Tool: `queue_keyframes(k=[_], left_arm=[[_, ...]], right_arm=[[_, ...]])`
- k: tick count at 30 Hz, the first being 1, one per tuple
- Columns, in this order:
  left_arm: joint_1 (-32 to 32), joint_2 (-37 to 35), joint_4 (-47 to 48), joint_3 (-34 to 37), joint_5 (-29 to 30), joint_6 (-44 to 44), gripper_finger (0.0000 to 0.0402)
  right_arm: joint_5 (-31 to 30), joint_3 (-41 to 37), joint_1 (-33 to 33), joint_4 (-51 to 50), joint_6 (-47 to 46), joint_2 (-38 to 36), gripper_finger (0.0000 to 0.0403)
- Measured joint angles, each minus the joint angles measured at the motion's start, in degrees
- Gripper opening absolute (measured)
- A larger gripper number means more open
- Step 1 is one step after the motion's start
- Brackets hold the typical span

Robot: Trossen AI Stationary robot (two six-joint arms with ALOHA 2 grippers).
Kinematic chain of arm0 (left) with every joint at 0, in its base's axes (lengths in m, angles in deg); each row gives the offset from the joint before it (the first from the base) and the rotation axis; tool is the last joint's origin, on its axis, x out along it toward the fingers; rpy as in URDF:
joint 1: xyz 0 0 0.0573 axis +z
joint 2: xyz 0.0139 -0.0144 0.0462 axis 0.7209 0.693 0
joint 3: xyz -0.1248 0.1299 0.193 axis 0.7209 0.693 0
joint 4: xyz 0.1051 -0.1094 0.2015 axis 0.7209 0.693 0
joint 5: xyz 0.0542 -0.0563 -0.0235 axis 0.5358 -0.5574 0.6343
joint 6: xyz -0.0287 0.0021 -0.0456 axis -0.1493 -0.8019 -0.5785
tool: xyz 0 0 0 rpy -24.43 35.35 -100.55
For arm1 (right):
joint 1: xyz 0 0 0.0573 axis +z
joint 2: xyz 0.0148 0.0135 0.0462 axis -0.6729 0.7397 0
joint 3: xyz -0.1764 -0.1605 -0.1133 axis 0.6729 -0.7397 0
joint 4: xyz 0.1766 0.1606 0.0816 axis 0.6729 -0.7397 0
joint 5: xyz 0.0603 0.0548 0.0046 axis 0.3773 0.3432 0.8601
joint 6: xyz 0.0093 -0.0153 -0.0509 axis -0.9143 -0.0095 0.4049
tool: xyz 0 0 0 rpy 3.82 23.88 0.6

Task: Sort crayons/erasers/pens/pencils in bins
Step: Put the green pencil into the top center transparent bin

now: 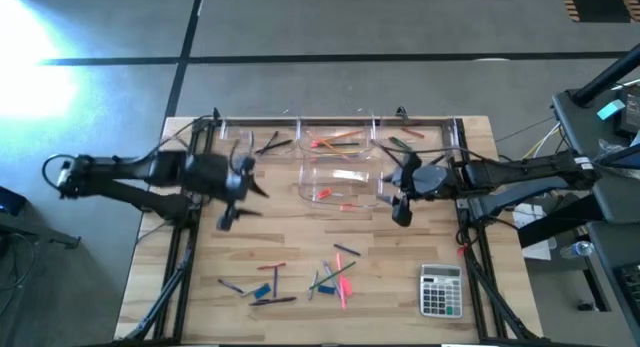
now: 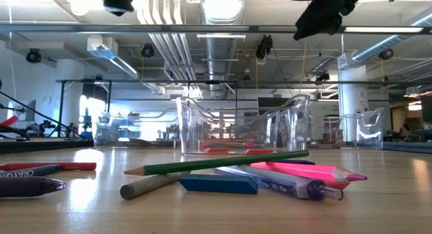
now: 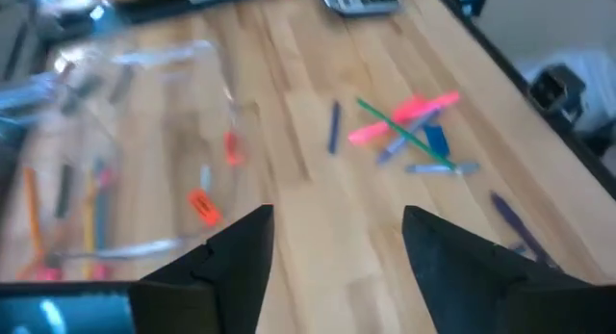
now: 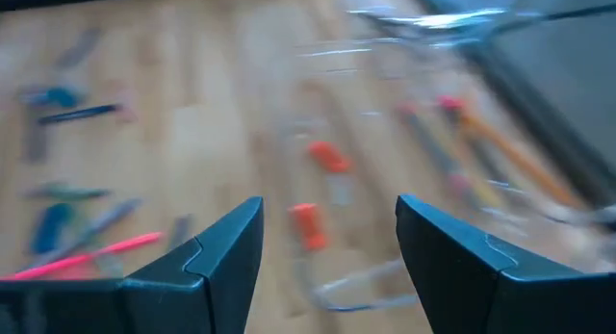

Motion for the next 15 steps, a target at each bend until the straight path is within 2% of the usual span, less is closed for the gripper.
queue_keyframes(k=[2, 5, 7, 12, 15], left_arm=[[-5.5, 0.1, -0.5, 1.3, 4.7, -3.5, 0.0218], [-12.2, 0.8, -2.6, 2.9, 11.8, -9.0, 0.0219], [-15.5, 1.2, -7.6, 4.5, 15.1, -12.2, 0.0219], [-20.2, 2.0, -25.4, 10.6, 15.1, -14.0, 0.0219], [-20.7, 2.0, -31.6, 13.2, 15.2, -14.0, 0.0219]], right_arm=[[3.2, 0.0, 1.2, 2.2, 0.8, 1.1, 0.0224], [3.7, 0.0, 3.9, 5.1, 2.6, 3.8, 0.0224], [3.7, 0.0, 5.9, 6.6, 3.8, 6.2, 0.0224], [3.9, 0.0, 11.3, 10.0, 4.0, 12.7, 0.0224], [4.9, 0.0, 14.3, 11.9, 4.1, 16.4, 0.0224]])
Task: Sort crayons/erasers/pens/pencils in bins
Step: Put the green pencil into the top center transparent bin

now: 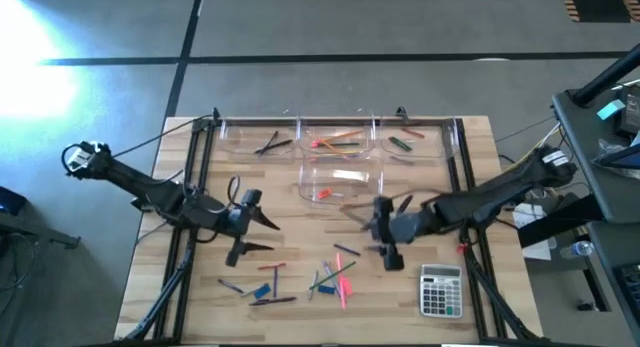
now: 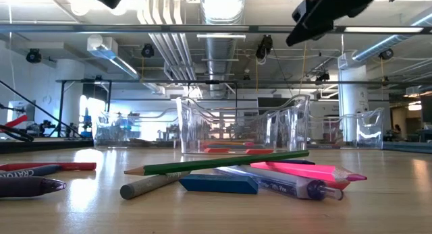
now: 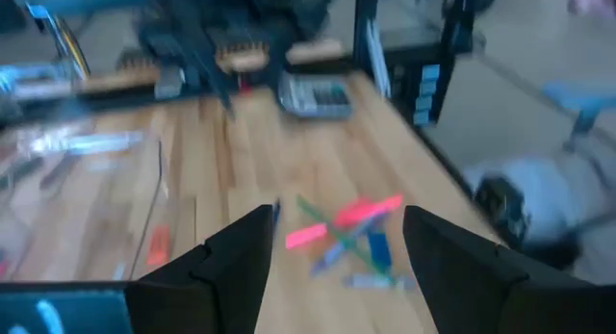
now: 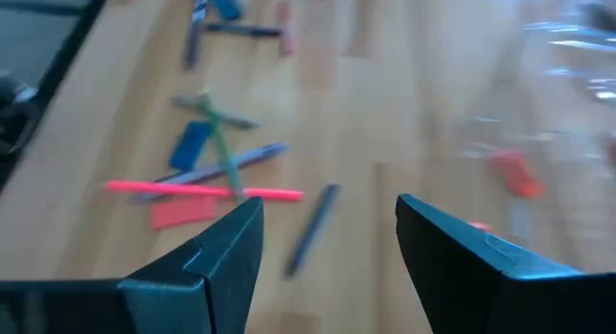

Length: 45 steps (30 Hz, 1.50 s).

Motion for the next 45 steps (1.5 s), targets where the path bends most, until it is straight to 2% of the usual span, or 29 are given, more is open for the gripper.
queue_keyframes(k=[4, 7, 11, 25, 35, 39, 45], left_arm=[[0.0, 0.0, -10.5, 3.6, 0.4, 1.1, 0.0219], [0.0, 0.3, -22.1, 7.0, 0.4, 3.2, 0.0219], [0.0, 0.3, -31.1, 10.6, 0.4, 4.9, 0.0219], [0.0, 0.0, -31.8, 11.8, 0.4, 5.0, 0.0219], [0.0, 0.0, -31.8, 12.3, 0.4, 4.6, 0.0219], [0.0, 0.0, -31.8, 12.6, 0.5, 4.6, 0.0219], [0.0, 0.5, -31.9, 12.7, 1.5, 4.5, 0.0219]], right_arm=[[0.4, 0.0, 2.6, 3.8, -0.8, 5.3, 0.0224], [0.8, 0.0, 3.6, 6.3, -0.9, 9.3, 0.0224], [4.7, 0.0, 3.6, 9.5, -2.3, 14.3, 0.0224], [9.1, 0.0, 1.5, 16.9, -0.3, 24.4, 0.0224], [8.9, 0.0, 1.1, 18.1, -0.7, 28.3, 0.0222], [8.8, 0.0, 1.1, 18.2, -0.6, 28.2, 0.0199], [8.7, 0.0, 0.4, 17.5, 0.0, 28.2, 0.0121]])
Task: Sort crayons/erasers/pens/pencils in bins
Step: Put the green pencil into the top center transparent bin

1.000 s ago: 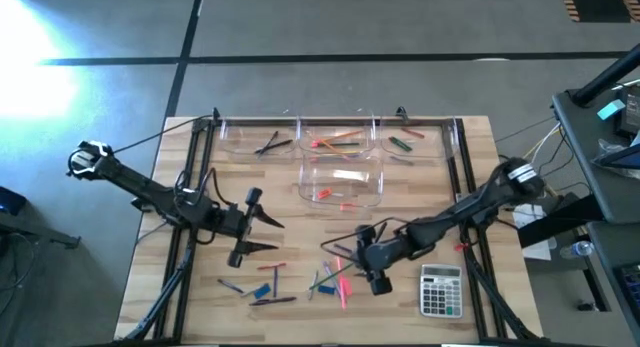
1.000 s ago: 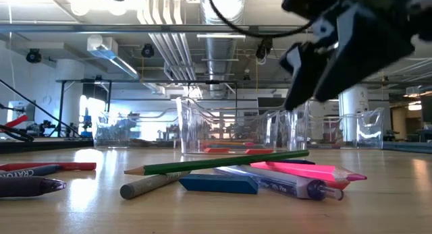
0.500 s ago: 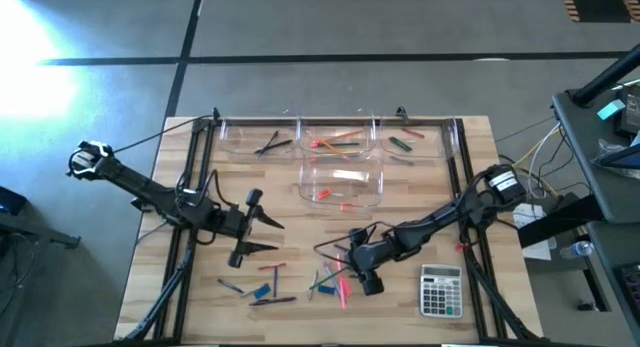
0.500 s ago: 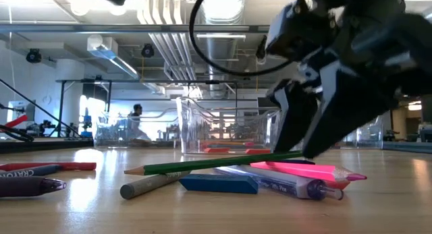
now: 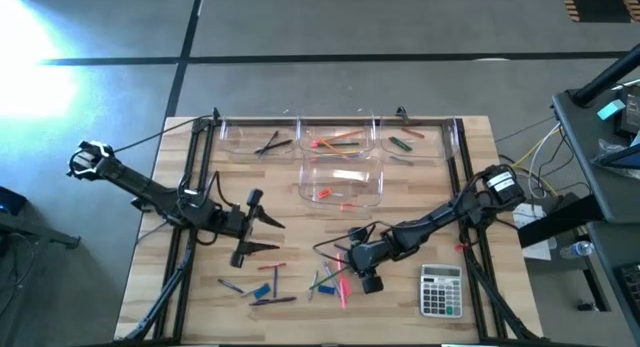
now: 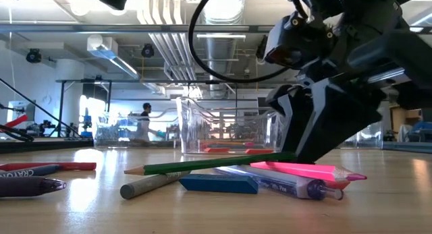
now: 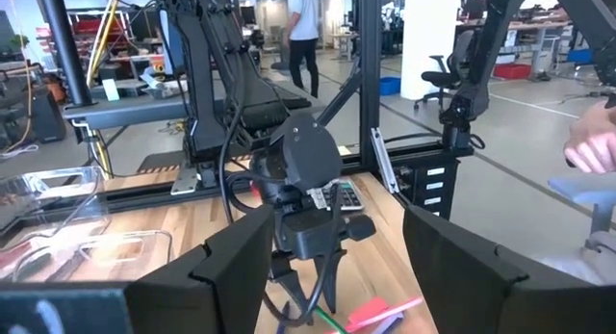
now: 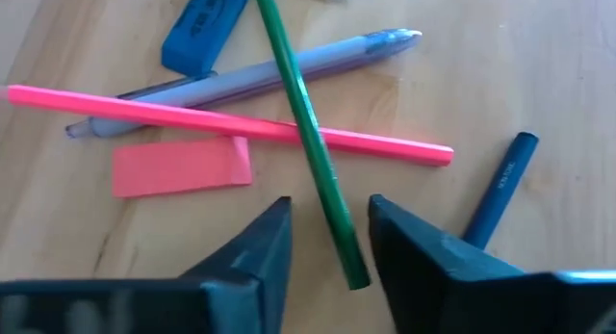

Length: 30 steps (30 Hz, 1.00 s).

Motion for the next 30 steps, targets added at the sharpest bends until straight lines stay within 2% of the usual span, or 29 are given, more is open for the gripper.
queue_keyframes(k=[5, 9, 16, 19, 22, 25, 27, 30], left_arm=[[0.0, 0.4, -1.7, 0.2, 0.0, 0.0, 0.0219], [0.0, 0.7, -1.8, 0.3, 0.0, 0.0, 0.0219], [0.0, 0.7, -2.1, 0.4, 0.0, 0.0, 0.0219], [0.0, 0.7, -3.1, 0.4, 0.0, 0.0, 0.0219], [0.0, 0.7, -3.4, 0.4, 0.0, 0.2, 0.0219], [0.0, 0.7, -5.0, 0.4, 0.0, 0.3, 0.0219], [0.0, 0.7, -5.6, 0.4, 0.0, 0.9, 0.0219], [0.0, 0.7, -6.0, 0.6, 0.0, 1.9, 0.0219]], right_arm=[[0.0, 0.0, -0.6, -0.6, 0.3, -0.1, 0.0056], [0.2, 0.0, -0.8, -2.7, 0.3, -1.6, 0.0022], [-0.3, 0.0, -1.3, -4.9, 2.4, -10.0, 0.0026], [-4.6, 0.0, -3.3, -5.2, 5.9, -15.7, 0.0027], [-10.4, 0.0, -8.0, -5.7, 10.6, -21.2, 0.0027], [-11.3, 0.0, -16.3, -6.7, 14.4, -25.2, 0.0027], [-9.1, 0.0, -23.7, -7.2, 15.9, -26.5, 0.0027], [-1.4, 0.0, -35.6, -7.8, 17.2, -26.7, 0.0028]])
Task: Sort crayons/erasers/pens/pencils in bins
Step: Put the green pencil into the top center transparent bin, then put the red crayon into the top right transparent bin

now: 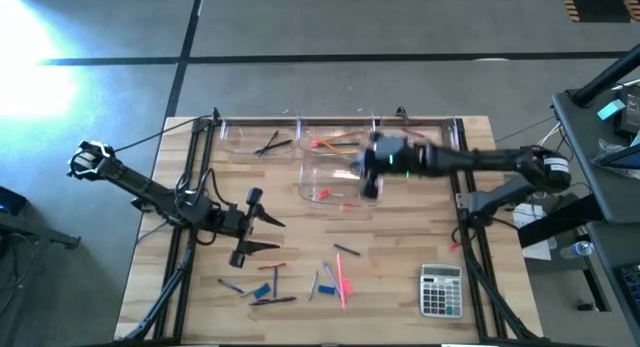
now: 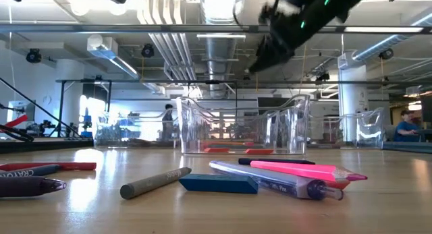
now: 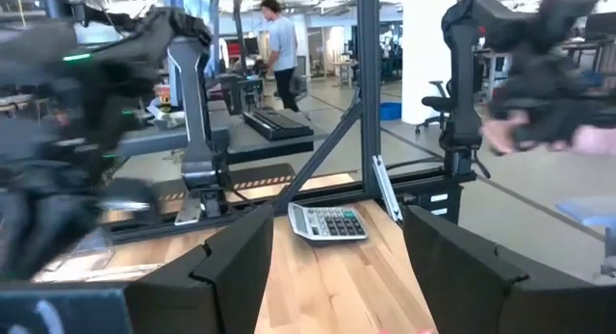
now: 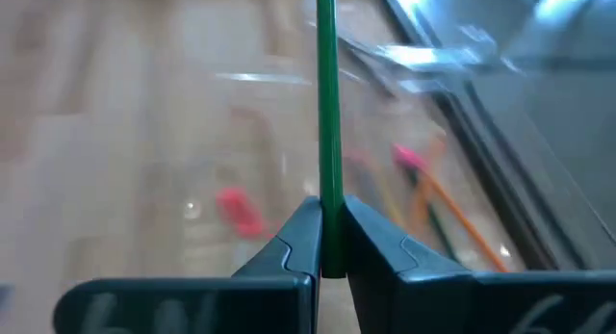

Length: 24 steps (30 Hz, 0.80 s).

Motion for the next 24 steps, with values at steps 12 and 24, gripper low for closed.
queue_keyframes(k=[12, 24], left_arm=[[0.0, 0.0, 0.1, 0.1, 0.1, 0.1, 0.0219], [0.1, 0.1, 0.1, 0.3, 0.4, -0.4, 0.0219]], right_arm=[[16.1, 0.0, -22.5, -0.1, 0.1, 7.4, 0.0029], [16.5, 3.1, -22.4, 0.9, -4.4, 7.8, 0.0154]])
